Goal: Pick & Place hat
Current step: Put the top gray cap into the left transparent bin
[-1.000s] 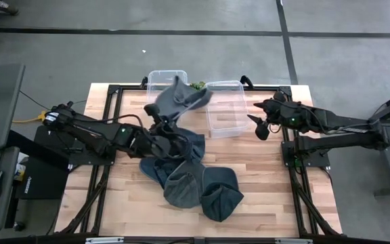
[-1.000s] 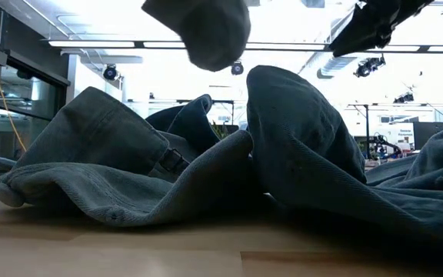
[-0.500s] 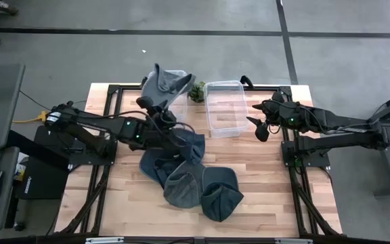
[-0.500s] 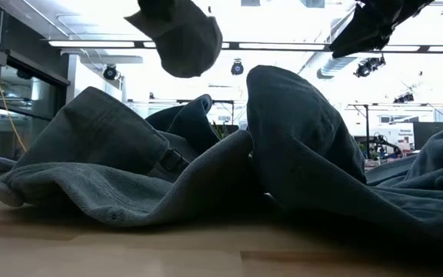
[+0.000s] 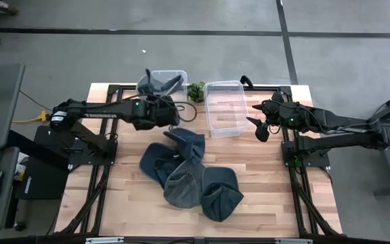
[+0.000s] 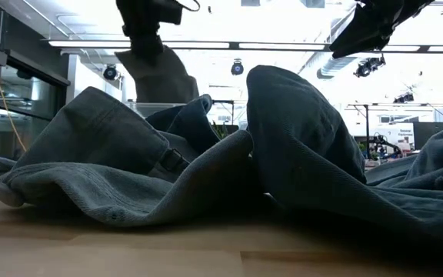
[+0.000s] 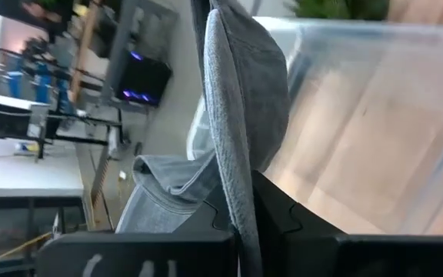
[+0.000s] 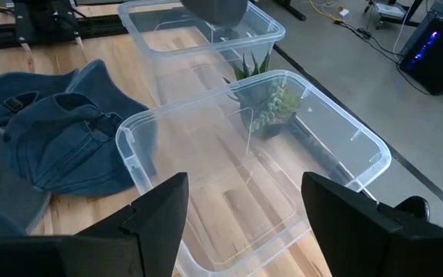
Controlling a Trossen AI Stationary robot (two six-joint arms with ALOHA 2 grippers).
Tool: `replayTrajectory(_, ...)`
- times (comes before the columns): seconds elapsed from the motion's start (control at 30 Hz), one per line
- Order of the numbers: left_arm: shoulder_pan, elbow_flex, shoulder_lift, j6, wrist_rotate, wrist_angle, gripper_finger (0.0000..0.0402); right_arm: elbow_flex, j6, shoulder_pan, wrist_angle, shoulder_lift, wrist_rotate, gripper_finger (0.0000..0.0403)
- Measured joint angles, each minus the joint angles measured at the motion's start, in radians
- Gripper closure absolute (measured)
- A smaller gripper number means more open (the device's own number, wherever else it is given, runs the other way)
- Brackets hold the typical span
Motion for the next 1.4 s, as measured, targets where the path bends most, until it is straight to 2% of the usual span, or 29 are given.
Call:
replayTrajectory(0.2, 0.072, 0.0, -0.002, 0.075, 0.091, 0.008, 0.0398, 0.0, -0.007, 0.0, 0.0, 0.0, -0.001, 0.0153)
replayTrajectory(0.5, 0.167, -0.001, 0.019, 0.178, 0.335, 0.037, 0.0398, 0.0, -0.007, 0.0, 0.0, 0.0, -0.001, 0.0153)
replayTrajectory(0.63, 0.207, 0.0, 0.015, 0.197, 0.409, 0.043, 0.0398, 0.0, -0.01, 0.0, 0.0, 0.0, -0.001, 0.0153)
replayTrajectory(0.9, 0.229, 0.001, 0.037, 0.162, 0.486, 0.071, 0.0398, 0.0, -0.011, 0.0, -0.001, 0.0, -0.001, 0.0153)
replayTrajectory(1.23, 0.23, 0.001, 0.145, 0.105, 0.438, 0.099, 0.0398, 0.0, -0.01, 0.0, -0.007, 0.0, -0.003, 0.0153)
replayTrajectory(1.4, 0.23, 0.0, 0.202, 0.065, 0.514, 0.085, 0.0391, 0.0, -0.011, 0.0, -0.014, 0.0, -0.001, 0.0153)
